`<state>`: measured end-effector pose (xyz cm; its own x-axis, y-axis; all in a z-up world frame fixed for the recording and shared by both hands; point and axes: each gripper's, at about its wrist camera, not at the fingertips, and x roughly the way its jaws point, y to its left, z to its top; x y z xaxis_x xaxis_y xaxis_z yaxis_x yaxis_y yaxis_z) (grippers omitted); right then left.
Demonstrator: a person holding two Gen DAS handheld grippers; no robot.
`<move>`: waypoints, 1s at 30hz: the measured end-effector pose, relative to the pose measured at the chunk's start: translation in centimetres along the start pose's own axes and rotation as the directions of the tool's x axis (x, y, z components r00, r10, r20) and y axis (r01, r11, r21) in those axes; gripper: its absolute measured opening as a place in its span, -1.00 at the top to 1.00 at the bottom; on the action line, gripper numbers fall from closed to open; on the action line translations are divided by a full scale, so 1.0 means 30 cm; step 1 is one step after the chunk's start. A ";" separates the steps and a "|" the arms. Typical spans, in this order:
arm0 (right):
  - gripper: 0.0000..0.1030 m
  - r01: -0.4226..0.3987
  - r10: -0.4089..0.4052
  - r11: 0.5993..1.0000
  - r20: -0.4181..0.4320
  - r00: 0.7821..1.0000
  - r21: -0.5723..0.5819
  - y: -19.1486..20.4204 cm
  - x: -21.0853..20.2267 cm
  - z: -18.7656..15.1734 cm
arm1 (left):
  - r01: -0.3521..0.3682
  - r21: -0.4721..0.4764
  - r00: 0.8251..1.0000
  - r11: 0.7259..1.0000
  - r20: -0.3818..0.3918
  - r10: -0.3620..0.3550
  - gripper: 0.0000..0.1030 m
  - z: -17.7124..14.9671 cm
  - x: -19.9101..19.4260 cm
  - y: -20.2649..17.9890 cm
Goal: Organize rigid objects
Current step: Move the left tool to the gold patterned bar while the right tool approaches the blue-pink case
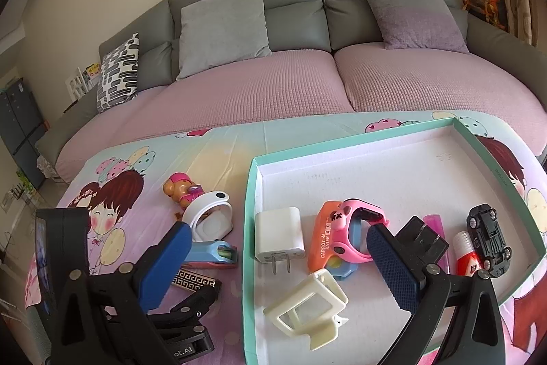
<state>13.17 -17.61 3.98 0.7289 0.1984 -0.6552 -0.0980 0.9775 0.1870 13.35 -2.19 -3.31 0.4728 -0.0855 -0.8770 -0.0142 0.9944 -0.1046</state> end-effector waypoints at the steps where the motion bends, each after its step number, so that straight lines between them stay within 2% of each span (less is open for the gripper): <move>1: -1.00 0.000 0.000 1.000 -0.003 1.000 0.001 0.000 0.003 -0.002 | 0.001 0.006 1.000 1.000 -0.005 -0.001 -0.93 -0.002 0.000 -0.003; 11: -1.00 0.006 -0.007 1.000 -0.014 1.000 -0.008 0.004 0.013 -0.009 | -0.012 0.056 1.000 0.998 -0.010 0.012 -0.93 -0.002 0.011 -0.028; 16: -1.00 0.008 -0.008 1.000 -0.019 1.000 -0.017 0.016 0.021 -0.013 | -0.025 -0.005 1.000 1.000 0.003 0.025 -0.93 0.010 0.018 0.023; 22: -1.00 -0.004 0.002 0.999 -0.043 0.999 -0.037 0.045 0.050 -0.028 | -0.085 -0.076 0.996 0.993 0.014 0.087 -0.93 0.010 0.004 0.109; 30: -1.00 -0.037 0.031 0.995 -0.059 0.998 -0.095 0.124 0.076 -0.050 | -0.127 -0.208 0.990 0.970 0.026 0.135 -0.93 0.005 -0.016 0.250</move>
<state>13.46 -13.41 2.08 0.6844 0.2326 -0.6911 -0.1889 0.9720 0.1401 13.16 5.34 -3.60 0.4889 0.0515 -0.8708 -0.2575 0.9623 -0.0877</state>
